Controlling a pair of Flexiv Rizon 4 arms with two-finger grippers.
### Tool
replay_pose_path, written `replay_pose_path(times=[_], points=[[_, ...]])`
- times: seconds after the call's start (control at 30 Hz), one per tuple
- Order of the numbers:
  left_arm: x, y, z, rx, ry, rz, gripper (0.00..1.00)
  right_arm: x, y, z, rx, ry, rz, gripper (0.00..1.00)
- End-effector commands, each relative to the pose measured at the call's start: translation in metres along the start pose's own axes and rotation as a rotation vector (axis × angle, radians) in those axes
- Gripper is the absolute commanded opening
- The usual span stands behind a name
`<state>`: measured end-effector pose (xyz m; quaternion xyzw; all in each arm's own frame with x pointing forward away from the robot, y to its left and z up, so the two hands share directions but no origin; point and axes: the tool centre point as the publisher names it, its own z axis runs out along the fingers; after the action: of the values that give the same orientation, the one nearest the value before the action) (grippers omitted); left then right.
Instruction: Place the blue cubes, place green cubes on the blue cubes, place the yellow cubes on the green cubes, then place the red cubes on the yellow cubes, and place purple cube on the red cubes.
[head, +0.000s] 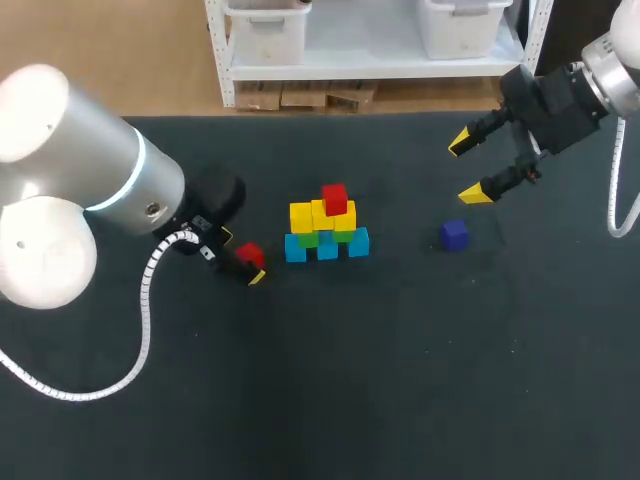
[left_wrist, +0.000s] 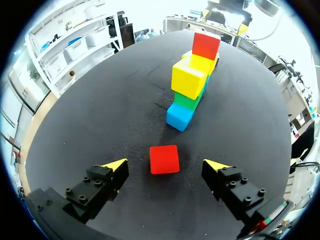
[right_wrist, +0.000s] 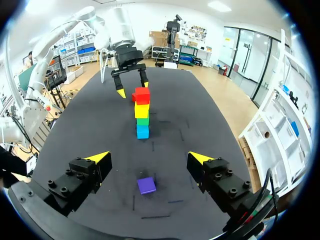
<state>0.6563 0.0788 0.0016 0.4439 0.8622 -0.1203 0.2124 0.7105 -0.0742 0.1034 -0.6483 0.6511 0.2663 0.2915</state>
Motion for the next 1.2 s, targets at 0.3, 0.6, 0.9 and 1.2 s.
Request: replay_pose_path(times=[0.3, 0.6, 0.9, 1.2], points=[[-0.004, 0.003, 0.008, 0.009, -0.021, 0.010, 0.24, 0.000, -0.001, 0.001, -0.001, -0.002, -0.001, 1.00], [-0.010, -0.001, -0.006, 0.024, -0.013, 0.056, 0.00, 0.000, -0.001, 0.001, -0.001, -0.002, -0.001, 1.00], [-0.030, -0.012, -0.051, 0.180, 0.027, 0.302, 0.00, 0.000, -0.001, 0.001, -0.001, -0.002, -0.001, 1.00], [-0.053, -0.012, -0.092, 0.207, 0.007, 0.423, 0.00, 0.000, -0.001, 0.001, -0.001, -0.002, -0.001, 1.00]])
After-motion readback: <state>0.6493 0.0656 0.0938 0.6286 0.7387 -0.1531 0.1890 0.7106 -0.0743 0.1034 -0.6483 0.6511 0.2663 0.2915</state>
